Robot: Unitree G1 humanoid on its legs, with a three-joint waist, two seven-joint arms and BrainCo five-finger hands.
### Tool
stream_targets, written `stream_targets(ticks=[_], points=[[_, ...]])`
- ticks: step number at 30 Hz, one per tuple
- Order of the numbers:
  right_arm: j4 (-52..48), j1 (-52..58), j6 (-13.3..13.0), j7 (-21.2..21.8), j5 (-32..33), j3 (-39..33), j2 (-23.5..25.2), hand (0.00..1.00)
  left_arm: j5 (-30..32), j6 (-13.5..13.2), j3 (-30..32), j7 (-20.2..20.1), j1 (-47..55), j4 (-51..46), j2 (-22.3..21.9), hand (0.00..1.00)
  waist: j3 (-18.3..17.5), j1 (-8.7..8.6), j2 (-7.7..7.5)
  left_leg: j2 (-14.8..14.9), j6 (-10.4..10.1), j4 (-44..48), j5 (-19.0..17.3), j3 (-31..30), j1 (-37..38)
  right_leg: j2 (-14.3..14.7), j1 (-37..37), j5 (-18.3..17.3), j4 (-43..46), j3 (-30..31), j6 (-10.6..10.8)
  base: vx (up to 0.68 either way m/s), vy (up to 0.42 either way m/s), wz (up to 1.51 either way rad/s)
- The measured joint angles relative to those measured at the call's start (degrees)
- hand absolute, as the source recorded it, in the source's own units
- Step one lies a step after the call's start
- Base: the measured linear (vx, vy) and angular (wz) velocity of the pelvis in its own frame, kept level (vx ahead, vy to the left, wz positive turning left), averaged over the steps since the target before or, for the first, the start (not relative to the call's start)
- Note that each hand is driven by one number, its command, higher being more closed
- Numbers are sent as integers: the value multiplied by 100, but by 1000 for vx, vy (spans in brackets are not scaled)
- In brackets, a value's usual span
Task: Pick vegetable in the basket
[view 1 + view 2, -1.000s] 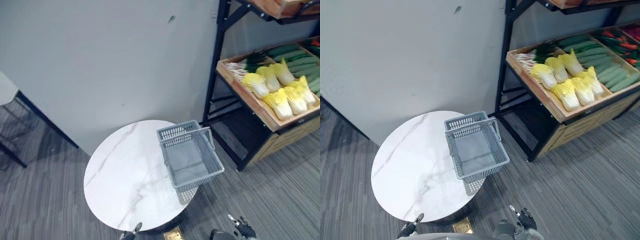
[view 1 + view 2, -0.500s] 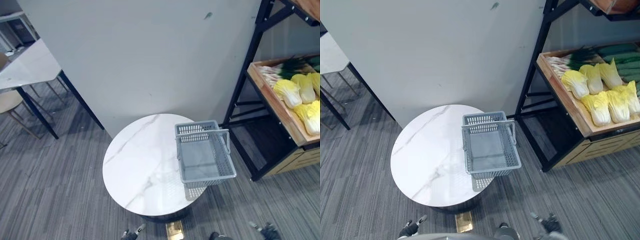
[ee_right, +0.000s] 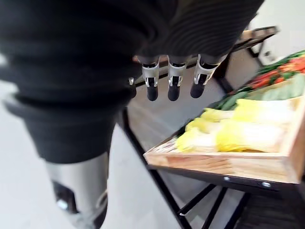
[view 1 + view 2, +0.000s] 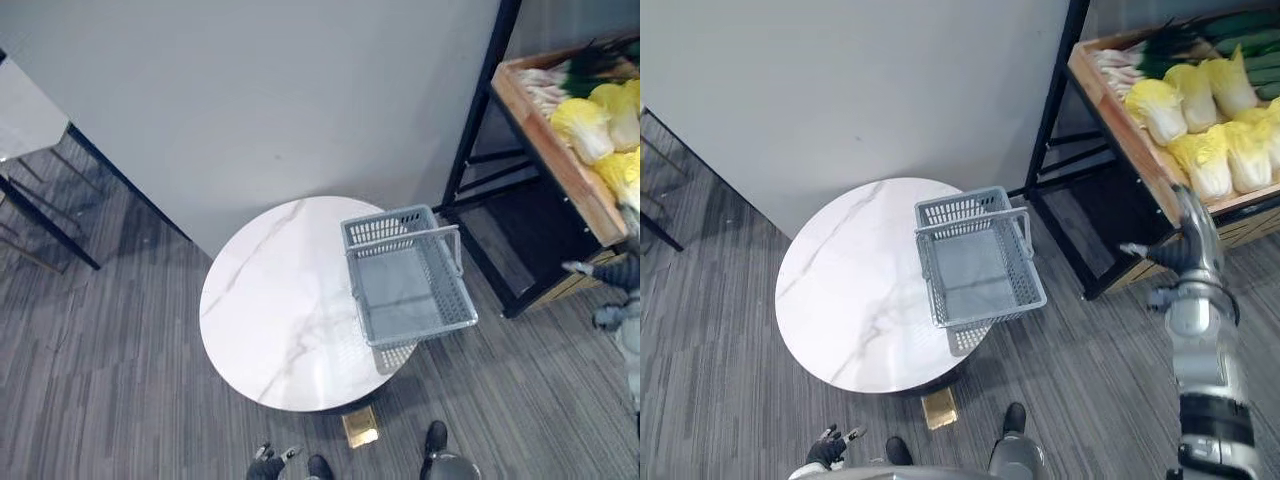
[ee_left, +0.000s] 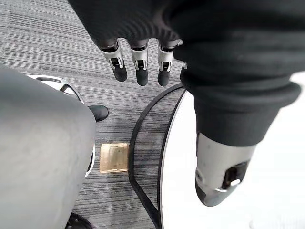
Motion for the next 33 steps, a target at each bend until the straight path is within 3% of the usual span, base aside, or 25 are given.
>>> stream_targets(ticks=[7,15,21,33], points=[[17,-1361,-332,273,-212,1646,-599,0,-4,1,-287,-4,-256,-111,322,0,589,38,-77,-85,23,159,16,-508,-361,-110,-178,79,-7,-85,1,-3,-4,16],[261,-2763,-383,638,-199,3053,-802,0,-57,8,-398,107,-370,-71,463,0,905,191,-101,-119,67,213,33,-647,-512,-90,-175,299,-266,72,-20,0,1,3],[431,-3217,-402,888,-192,3731,-802,0,-93,8,-448,116,-419,-23,537,0,1046,214,-158,-108,87,279,32,-790,-608,-33,-173,430,-440,200,-13,-17,-7,0],[1172,-3828,-366,1056,-198,4318,-736,0,-104,-3,-458,170,-567,-11,561,0,1314,279,-158,-102,111,327,50,-901,-731,22,-190,587,-641,267,-31,-4,-6,-1]])
